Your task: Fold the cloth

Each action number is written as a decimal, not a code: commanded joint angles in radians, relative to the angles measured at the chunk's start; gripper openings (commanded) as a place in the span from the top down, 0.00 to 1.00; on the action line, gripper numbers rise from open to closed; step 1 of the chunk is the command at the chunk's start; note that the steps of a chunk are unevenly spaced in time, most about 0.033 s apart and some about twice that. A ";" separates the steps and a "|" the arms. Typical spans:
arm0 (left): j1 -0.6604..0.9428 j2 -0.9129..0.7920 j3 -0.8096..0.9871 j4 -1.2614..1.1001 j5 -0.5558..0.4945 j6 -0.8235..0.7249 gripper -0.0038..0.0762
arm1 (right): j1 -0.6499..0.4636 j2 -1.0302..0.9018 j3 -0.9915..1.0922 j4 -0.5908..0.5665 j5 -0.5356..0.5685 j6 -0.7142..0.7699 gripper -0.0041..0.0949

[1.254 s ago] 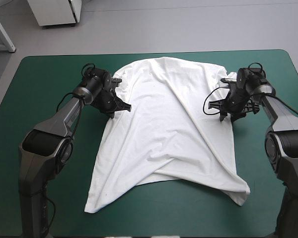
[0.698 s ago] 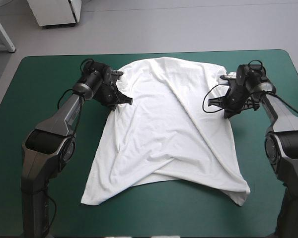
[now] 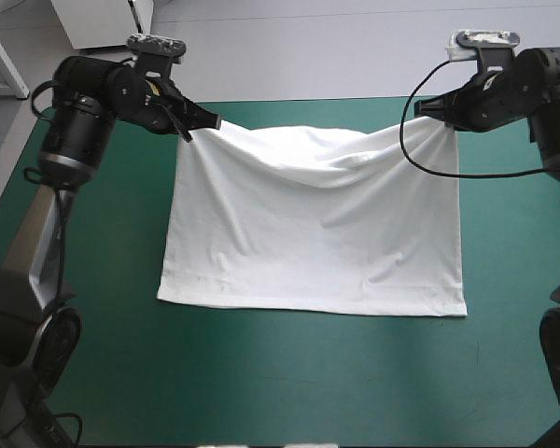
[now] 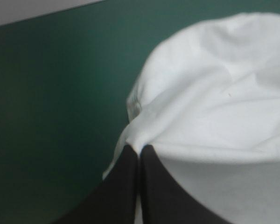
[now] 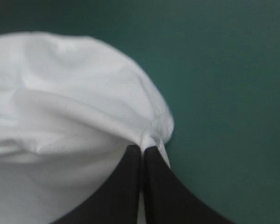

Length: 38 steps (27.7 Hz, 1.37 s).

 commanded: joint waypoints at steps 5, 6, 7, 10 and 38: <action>0.001 -0.280 -0.106 0.019 -0.053 0.005 0.98 | 0.001 -0.181 -0.244 0.014 -0.020 -0.030 0.98; 0.001 -0.295 -0.125 0.017 -0.057 0.005 0.98 | 0.001 -0.193 -0.265 0.014 -0.015 -0.035 0.97; -0.001 -0.309 -0.142 0.017 -0.058 0.005 0.98 | 0.001 -0.198 -0.290 0.016 -0.011 -0.039 0.97; -0.001 -0.335 -0.200 0.017 -0.062 0.005 0.98 | 0.001 -0.222 -0.356 0.025 -0.001 -0.052 0.97; -0.001 0.029 -0.251 0.073 -0.537 -0.035 0.98 | 0.001 0.087 -0.395 -0.022 -0.288 -0.065 0.97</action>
